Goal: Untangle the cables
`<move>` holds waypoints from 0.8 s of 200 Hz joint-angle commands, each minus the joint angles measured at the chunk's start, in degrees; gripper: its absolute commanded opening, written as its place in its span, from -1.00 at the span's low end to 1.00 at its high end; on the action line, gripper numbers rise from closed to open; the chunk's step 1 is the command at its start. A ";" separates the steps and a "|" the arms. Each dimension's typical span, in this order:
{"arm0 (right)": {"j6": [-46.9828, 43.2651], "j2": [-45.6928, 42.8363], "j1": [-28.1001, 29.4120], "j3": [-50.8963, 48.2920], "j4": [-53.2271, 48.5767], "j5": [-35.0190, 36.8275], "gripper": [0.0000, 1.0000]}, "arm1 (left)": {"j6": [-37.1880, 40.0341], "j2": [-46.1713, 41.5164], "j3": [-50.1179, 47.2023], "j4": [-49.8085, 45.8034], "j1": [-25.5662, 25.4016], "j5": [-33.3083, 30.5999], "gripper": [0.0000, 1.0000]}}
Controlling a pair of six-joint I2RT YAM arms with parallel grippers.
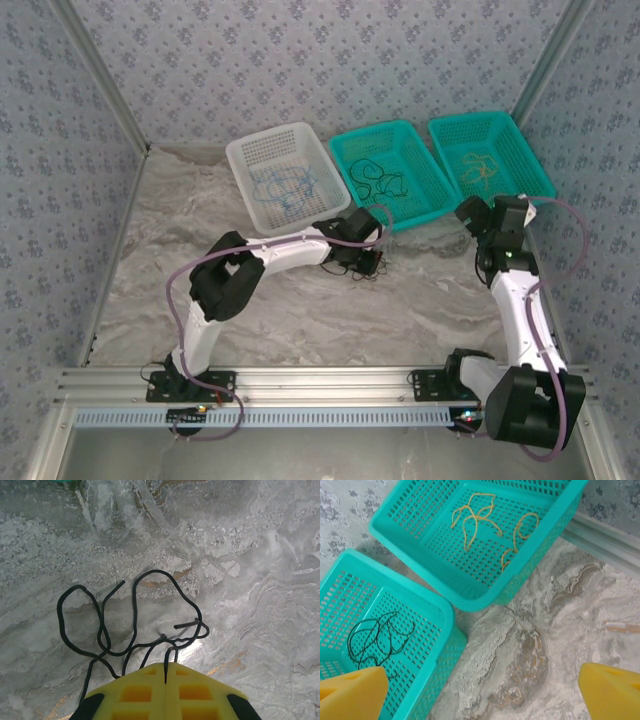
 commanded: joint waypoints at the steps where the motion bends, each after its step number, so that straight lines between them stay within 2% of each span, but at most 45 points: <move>1: 1.37 -2.92 0.48 -2.13 -1.84 -1.63 1.00 | 0.25 -0.36 0.73 -1.94 -0.62 -1.09 -1.00; 26: 0.62 -4.36 0.50 -2.91 -1.66 -5.08 1.00 | 0.51 -4.00 -2.13 0.03 -0.71 -0.98 -1.00; 75: -4.10 -3.00 1.93 -1.75 -0.50 -19.41 1.00 | 0.40 -14.83 -10.12 6.37 -0.35 -1.79 -1.00; 160: -4.65 0.07 7.99 -3.25 12.14 -36.07 0.99 | -1.73 -24.06 -8.07 5.98 6.28 7.94 -1.00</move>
